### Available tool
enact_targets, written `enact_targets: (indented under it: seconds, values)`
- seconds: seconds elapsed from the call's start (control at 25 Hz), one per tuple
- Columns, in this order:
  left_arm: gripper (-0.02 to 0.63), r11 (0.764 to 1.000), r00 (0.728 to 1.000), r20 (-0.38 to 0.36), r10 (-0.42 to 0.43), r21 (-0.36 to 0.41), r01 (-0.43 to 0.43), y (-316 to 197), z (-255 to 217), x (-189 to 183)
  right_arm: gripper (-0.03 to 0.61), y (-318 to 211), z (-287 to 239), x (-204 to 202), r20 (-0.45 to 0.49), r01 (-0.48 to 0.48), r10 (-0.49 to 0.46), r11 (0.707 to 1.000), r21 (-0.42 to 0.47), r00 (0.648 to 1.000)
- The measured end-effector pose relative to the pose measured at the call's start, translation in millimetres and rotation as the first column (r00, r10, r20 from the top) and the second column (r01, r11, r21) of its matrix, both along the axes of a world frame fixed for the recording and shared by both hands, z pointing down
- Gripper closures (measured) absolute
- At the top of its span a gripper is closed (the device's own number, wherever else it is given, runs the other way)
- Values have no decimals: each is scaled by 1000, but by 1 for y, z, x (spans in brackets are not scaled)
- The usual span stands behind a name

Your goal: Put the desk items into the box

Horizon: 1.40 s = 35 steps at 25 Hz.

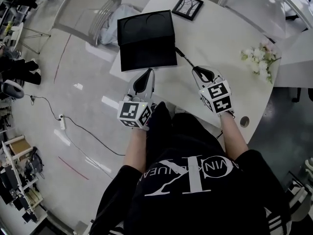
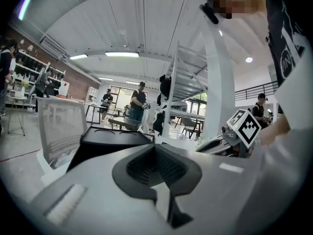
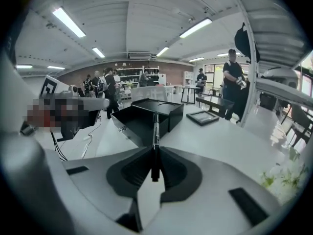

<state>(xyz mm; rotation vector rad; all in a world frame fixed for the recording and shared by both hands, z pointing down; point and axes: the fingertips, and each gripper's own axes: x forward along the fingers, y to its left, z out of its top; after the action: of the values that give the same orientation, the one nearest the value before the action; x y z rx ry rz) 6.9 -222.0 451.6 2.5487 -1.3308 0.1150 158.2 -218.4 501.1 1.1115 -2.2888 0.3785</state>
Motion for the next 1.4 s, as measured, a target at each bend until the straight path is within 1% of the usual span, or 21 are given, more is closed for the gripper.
enact_targets:
  seconds: [0.2,0.48,0.8,1.0,1.2,1.4]
  values:
    - [603,999,999,0,-50,9,50,-9,-5,-28,540,-13,-11,-24,6,53,-53,998,15,999]
    - [603,997,998,-3,-70,17,70,-29,-5,-57,540,-29,-18,-60,11,135,-135,991,23,991]
    - [603,996,996,-2,-89,16,89,-51,-6,-89,540,-48,-17,-102,-29,233,-233,972,12,972]
    - [603,995,995,-2,-101,13,101,-62,-3,-102,540,-54,-7,-120,-70,304,-305,952,-25,950]
    - [603,994,994,-2,-108,6,108,-70,-1,-113,540,-60,-2,-137,-94,373,-378,925,-69,921]
    - [603,993,993,1,-118,2,118,-78,0,-124,540,-65,8,-148,-114,442,-457,887,-136,882]
